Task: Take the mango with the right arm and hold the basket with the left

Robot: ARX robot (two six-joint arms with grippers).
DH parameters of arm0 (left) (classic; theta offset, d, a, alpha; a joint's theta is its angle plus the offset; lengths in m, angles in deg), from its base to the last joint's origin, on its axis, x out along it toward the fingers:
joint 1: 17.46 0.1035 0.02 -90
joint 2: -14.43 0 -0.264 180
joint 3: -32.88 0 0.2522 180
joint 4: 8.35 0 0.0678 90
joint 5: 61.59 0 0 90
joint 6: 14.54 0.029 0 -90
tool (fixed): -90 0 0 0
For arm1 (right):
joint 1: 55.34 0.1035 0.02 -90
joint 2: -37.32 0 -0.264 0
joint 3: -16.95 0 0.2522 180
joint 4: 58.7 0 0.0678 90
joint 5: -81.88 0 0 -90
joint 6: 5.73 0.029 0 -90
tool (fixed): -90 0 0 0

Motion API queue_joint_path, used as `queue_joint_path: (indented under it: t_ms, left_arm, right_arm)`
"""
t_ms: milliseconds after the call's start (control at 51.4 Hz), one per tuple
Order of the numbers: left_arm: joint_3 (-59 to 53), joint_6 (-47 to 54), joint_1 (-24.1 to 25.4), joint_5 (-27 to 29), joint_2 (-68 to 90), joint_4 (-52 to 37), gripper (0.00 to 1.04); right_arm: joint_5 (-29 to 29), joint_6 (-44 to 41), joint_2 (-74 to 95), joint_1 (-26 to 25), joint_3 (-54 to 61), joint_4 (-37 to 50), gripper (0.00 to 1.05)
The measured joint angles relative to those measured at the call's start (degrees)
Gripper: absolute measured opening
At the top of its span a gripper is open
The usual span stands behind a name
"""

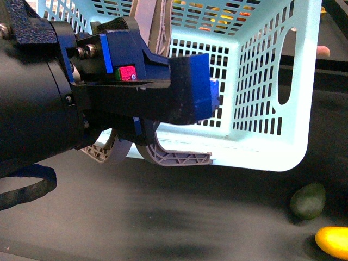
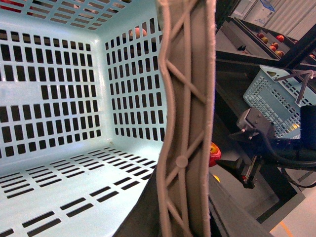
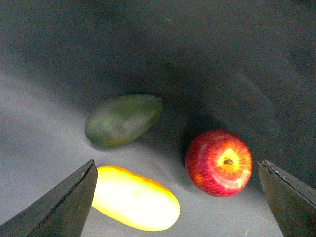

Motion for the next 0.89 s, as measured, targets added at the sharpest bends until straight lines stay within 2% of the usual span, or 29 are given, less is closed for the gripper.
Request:
queue_joint_path:
  t_ms: [272, 545, 681, 895]
  left_arm:
    - [0.0, -0.02, 0.0, -0.04, 0.0, 0.0, 0.09]
    - [0.0, 0.0, 0.0, -0.02, 0.0, 0.0, 0.09]
    - [0.0, -0.02, 0.0, -0.02, 0.0, 0.0, 0.09]
    - [0.0, 0.0, 0.0, -0.02, 0.0, 0.0, 0.09]
  right_arm:
    - [-1.9, -6.34, 13.49, 1.2, -7.13, -5.16, 0.97]
    - [1.11, -19.71, 21.99, 0.24, -11.45, -12.63, 0.97]
    - [2.47, -23.96, 24.52, -0.2, -13.64, -12.72, 0.97]
    - [2.91, -25.33, 29.27, -0.52, -17.66, -10.34, 0.97]
